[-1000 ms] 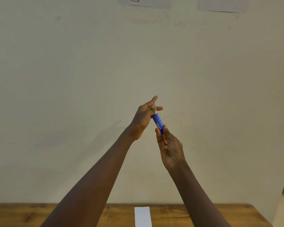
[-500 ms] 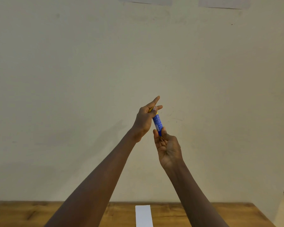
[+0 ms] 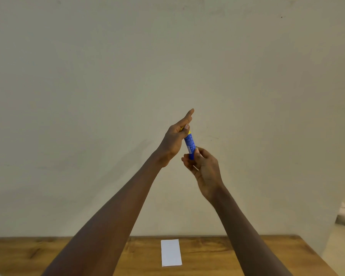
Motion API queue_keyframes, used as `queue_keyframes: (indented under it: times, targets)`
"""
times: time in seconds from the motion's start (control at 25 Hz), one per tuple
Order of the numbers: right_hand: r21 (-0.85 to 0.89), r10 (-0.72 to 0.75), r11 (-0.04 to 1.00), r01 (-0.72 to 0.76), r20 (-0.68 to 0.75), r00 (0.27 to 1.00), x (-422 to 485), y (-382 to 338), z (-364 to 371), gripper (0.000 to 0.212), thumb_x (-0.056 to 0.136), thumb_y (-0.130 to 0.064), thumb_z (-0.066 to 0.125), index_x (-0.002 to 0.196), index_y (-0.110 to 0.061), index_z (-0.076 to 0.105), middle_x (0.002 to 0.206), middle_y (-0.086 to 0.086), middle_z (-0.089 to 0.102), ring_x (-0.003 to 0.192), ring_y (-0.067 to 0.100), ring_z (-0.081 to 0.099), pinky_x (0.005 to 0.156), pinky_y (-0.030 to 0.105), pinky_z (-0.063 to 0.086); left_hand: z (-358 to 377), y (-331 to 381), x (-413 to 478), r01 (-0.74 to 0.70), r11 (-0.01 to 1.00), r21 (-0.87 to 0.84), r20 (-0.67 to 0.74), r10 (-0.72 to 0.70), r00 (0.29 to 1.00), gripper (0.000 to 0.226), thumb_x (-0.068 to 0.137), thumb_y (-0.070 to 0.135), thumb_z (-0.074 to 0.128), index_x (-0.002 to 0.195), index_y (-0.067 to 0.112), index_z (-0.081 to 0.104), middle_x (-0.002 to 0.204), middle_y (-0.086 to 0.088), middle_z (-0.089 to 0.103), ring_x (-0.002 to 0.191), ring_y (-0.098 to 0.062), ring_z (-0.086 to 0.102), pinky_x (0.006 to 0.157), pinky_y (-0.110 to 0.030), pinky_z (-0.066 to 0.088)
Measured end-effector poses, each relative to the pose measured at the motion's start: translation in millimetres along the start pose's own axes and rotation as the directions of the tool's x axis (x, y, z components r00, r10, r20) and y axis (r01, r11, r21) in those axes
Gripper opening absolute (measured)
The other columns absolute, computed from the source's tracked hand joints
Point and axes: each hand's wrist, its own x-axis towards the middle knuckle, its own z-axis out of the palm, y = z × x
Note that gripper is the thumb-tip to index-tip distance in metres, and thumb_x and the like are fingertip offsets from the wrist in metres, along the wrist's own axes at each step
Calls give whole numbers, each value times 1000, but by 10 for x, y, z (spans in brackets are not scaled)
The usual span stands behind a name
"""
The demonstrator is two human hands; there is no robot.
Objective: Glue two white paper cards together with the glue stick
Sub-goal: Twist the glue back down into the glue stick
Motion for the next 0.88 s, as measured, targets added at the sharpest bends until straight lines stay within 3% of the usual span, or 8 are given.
queue_keyframes:
  times: [0.08,0.12,0.24,0.32,0.52,0.64,0.76,0.88]
  targets:
    - [-429,-135,888,164,98,986,54,9,-96,24,96,-15,34,108,-11,54,88,3,57,74,12,54,66,21,46,33,-86,-11,10,1000,-16,-27,-11,1000,43,98,17,26,140,27,23,151,-3,26,139,-17,23,104,-21,23]
    - [-555,-184,798,235,147,972,75,31,-141,25,96,-18,34,110,-11,53,88,1,56,75,13,51,66,22,41,60,-141,-16,20,999,-27,-40,-21,999,43,98,17,26,140,28,22,152,-2,25,139,-17,23,106,-24,22]
    - [-711,-233,607,355,267,935,107,192,-261,23,93,-22,43,107,-6,50,92,14,61,80,30,54,71,37,45,204,-344,-44,51,999,-10,-28,-52,998,46,98,19,27,140,35,17,153,2,21,140,-18,21,108,-28,22]
    - [-771,-224,537,342,261,939,145,381,-363,23,90,-19,48,104,-1,49,97,21,62,84,37,56,78,46,45,297,-491,-62,77,997,25,12,-78,997,53,97,18,31,140,41,8,155,4,14,141,-20,19,108,-35,24]
    - [-776,-66,625,87,59,996,271,1036,-807,22,84,-8,57,101,4,51,98,24,63,87,39,58,77,40,48,414,-1201,-271,268,957,111,126,-281,951,81,89,26,53,138,44,-8,156,8,-7,143,-20,5,112,-45,16]
    - [-770,94,623,-135,-97,991,315,1637,-1227,21,82,-3,59,98,7,51,99,26,62,91,39,58,70,29,45,427,-1897,-633,430,876,216,111,-460,881,79,87,27,55,142,35,-2,156,1,3,141,-23,17,107,-36,27]
    - [-755,191,576,-315,-250,949,354,2223,-1657,18,80,0,58,93,11,53,96,31,61,89,43,56,72,39,44,400,-2578,-1061,576,759,304,91,-625,776,81,86,23,58,143,28,1,155,-3,13,139,-24,23,102,-25,30]
    - [-746,226,538,-391,-320,920,401,2621,-1960,6,77,4,57,80,7,54,82,29,59,74,37,51,65,34,35,385,-3126,-1385,670,608,426,30,-750,661,80,86,22,58,143,26,2,155,-3,15,141,-27,16,114,-46,22]
